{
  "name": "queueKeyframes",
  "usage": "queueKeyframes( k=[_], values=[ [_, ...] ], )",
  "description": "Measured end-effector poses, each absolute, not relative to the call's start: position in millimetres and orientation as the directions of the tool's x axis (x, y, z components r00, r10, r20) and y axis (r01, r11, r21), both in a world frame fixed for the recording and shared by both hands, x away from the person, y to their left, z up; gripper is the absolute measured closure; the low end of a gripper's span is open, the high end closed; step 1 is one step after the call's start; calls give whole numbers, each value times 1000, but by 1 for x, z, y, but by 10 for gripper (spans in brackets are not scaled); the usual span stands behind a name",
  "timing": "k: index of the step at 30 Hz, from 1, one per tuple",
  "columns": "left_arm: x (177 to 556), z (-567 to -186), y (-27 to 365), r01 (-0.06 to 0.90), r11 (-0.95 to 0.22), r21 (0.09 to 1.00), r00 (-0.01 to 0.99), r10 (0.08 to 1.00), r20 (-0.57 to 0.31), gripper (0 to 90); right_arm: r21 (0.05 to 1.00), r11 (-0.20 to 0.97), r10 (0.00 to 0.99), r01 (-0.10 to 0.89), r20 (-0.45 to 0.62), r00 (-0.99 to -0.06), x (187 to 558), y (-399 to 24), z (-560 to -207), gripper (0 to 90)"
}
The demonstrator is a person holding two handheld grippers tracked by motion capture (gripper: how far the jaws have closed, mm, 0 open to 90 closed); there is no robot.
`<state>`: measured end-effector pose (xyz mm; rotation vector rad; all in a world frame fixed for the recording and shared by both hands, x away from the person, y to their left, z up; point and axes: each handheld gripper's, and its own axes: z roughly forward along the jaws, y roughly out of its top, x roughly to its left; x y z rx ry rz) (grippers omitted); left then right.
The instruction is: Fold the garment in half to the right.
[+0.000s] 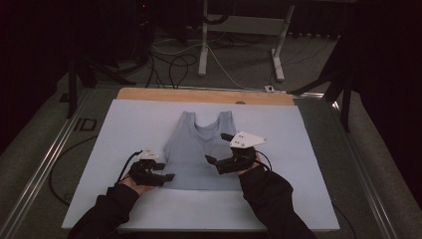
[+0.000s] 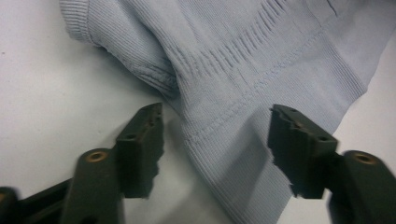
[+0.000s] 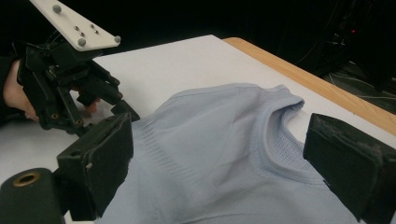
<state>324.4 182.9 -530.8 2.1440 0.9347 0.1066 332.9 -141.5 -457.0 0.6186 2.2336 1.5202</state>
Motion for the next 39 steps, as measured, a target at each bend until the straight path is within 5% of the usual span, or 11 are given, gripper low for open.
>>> queueKeyframes(
  k=[16, 21, 25, 30, 39],
  values=[
    [305, -526, 179, 612, -399, 683, 728, 623, -288, 539, 933, 327, 549, 151, -57, -834, 332, -142, -458, 86],
    [294, -529, 162, 560, -480, 675, 740, 657, -147, 539, 932, 330, 545, 148, -60, -837, 331, -139, -460, 86],
    [288, -530, 155, 537, -505, 676, 736, 671, -84, 611, 931, 332, 543, 150, -59, -838, 331, -136, -460, 86],
    [288, -530, 155, 557, -482, 677, 738, 661, -136, 775, 930, 336, 536, 147, -60, -842, 332, -132, -462, 86],
    [292, -521, 156, 564, -473, 677, 742, 650, -164, 841, 930, 337, 519, 148, -52, -853, 335, -123, -460, 86]
  ],
)
